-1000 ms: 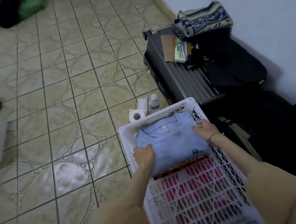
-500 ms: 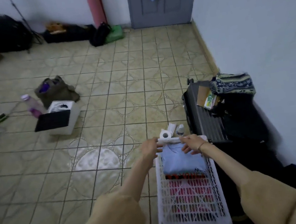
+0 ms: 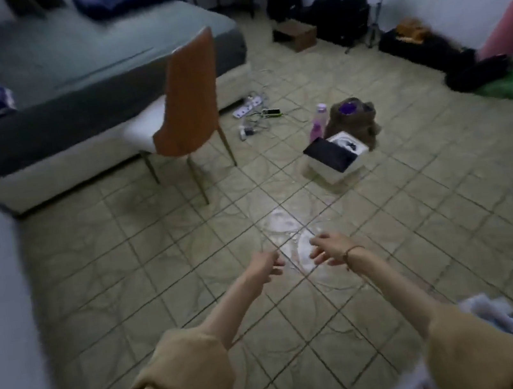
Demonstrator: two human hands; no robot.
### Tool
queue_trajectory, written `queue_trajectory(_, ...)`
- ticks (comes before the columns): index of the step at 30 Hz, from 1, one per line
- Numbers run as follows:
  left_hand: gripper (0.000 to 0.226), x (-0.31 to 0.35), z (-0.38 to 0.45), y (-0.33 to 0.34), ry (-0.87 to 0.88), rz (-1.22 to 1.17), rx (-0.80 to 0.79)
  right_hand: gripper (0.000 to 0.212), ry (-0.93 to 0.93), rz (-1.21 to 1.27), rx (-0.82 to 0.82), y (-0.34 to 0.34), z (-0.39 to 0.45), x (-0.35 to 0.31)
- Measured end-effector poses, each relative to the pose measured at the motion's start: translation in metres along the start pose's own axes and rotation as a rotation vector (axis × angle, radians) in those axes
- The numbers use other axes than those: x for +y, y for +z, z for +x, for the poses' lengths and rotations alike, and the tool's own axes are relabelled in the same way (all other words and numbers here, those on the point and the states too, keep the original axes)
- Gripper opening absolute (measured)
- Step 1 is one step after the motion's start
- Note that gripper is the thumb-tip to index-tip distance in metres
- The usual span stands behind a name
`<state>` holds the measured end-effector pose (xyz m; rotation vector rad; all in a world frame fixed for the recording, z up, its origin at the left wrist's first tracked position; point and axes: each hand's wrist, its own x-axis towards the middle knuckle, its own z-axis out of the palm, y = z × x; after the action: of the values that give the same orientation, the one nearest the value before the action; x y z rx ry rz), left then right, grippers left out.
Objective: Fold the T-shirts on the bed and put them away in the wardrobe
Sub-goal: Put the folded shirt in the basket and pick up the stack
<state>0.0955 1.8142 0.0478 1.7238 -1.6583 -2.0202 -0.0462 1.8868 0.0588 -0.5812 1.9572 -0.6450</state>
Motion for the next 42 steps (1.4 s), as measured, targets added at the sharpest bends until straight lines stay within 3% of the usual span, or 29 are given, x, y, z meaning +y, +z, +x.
queue_trajectory(6, 0.029, -0.056, 0.001, -0.213, -0.095, -0.219, 0.289, 0.011, -0.160, -0.231, -0.334, 0.174, 0.031, -0.152)
queue_trajectory(9, 0.031, -0.075, -0.003, -0.301, -0.127, -0.319, 0.421, 0.018, -0.221, -0.348, -0.421, 0.244, 0.044, -0.216)
queue_trajectory(14, 0.027, -0.079, 0.020, -0.421, -0.131, -0.462, 0.513, 0.025, -0.273, -0.436, -0.489, 0.330, 0.084, -0.319)
queue_trajectory(20, 0.026, -0.033, 0.080, -0.555, -0.101, -0.547, 0.573, 0.016, -0.339, -0.463, -0.540, 0.403, 0.161, -0.449)
queue_trajectory(33, 0.014, 0.114, 0.234, -0.888, -0.089, -0.721, 0.675, 0.015, -0.494, -0.538, -0.560, 0.555, 0.356, -0.795)
queue_trajectory(35, 0.021, 0.123, 0.263, -0.934, -0.088, -0.768, 0.684, 0.013, -0.488, -0.523, -0.559, 0.580, 0.389, -0.837)
queue_trajectory(39, 0.037, 0.146, 0.325, -1.025, -0.128, -0.823, 0.661, 0.019, -0.472, -0.517, -0.561, 0.624, 0.454, -0.920)
queue_trajectory(42, 0.021, 0.178, 0.363, -1.090, -0.127, -0.884, 0.666, 0.028, -0.483, -0.527, -0.558, 0.650, 0.500, -0.984)
